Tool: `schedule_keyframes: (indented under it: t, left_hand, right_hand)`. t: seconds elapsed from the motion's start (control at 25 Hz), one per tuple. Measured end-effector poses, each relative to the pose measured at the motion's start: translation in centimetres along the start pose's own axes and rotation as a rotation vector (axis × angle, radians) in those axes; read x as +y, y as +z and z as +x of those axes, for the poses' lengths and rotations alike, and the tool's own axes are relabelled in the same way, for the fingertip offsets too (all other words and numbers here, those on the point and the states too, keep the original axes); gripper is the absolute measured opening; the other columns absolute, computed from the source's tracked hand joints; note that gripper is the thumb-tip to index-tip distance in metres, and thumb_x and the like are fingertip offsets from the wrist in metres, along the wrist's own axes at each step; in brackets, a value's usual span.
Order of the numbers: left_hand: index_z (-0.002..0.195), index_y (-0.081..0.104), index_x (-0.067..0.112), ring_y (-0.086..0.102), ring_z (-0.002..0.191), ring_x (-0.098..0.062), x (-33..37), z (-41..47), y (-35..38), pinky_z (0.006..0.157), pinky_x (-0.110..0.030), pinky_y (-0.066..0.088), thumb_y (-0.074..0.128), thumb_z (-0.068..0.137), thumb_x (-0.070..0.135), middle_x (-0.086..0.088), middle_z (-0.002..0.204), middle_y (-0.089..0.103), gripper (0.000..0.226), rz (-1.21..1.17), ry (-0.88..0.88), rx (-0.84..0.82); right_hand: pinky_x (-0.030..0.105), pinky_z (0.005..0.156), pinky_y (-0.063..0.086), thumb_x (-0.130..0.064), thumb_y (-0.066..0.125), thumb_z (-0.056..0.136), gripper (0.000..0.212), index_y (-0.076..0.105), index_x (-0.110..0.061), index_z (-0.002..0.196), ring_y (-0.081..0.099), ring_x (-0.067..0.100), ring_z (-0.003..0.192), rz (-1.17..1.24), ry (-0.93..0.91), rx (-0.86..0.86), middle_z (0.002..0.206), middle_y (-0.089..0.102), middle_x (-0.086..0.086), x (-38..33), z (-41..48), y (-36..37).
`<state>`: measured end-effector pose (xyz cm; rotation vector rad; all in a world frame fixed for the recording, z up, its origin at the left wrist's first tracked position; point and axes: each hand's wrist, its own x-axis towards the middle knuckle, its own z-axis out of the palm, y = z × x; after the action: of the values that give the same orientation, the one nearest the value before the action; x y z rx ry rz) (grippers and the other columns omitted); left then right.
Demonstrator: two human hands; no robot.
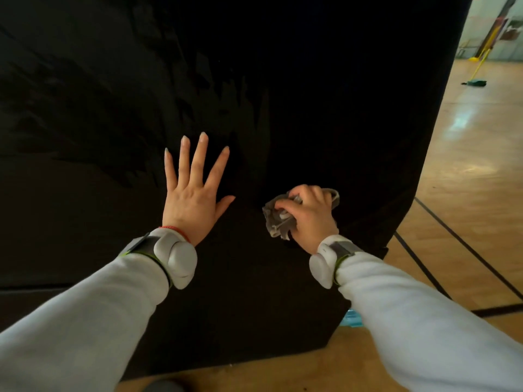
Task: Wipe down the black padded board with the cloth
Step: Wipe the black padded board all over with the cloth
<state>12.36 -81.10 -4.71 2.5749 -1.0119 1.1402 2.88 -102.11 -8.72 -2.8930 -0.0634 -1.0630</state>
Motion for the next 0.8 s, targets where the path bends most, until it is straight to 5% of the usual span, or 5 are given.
schedule_keyframes:
  t: [0.12,0.36,0.8]
  left_hand:
    - [0.149,0.009,0.022,-0.009,0.14,-0.034,-0.5,-0.6,0.7,0.112,-0.056,-0.003,0.065,0.079,0.038,-0.016,0.154,0.001,0.091,0.017,0.006,-0.025]
    - [0.149,0.006,0.023,-0.009,0.14,-0.036,-0.5,-0.4,1.6,0.11,-0.056,-0.007,0.065,0.081,0.036,-0.016,0.154,-0.001,0.092,0.027,-0.005,-0.012]
    - [0.15,0.005,0.02,-0.002,0.139,-0.043,0.5,-2.6,3.7,0.11,-0.055,-0.009,0.066,0.079,0.042,-0.017,0.153,0.0,0.096,0.043,-0.003,-0.028]
  right_hand:
    - [0.04,0.074,0.034,-0.009,0.08,0.057,0.038,0.07,-0.02,0.091,0.038,0.022,0.093,-0.016,-0.074,-0.036,0.096,0.057,0.006,0.2,-0.2,-1.1]
    - [0.033,0.08,0.027,-0.015,0.058,0.066,0.032,0.069,-0.019,0.096,0.04,0.021,0.097,0.036,0.024,0.361,0.1,0.057,0.006,-0.3,5.2,-4.3]
    - [0.041,0.072,0.037,-0.013,0.083,0.049,0.034,0.069,-0.023,0.078,0.038,0.023,0.09,-0.064,-0.044,-0.167,0.09,0.057,0.003,0.9,-6.0,5.2]
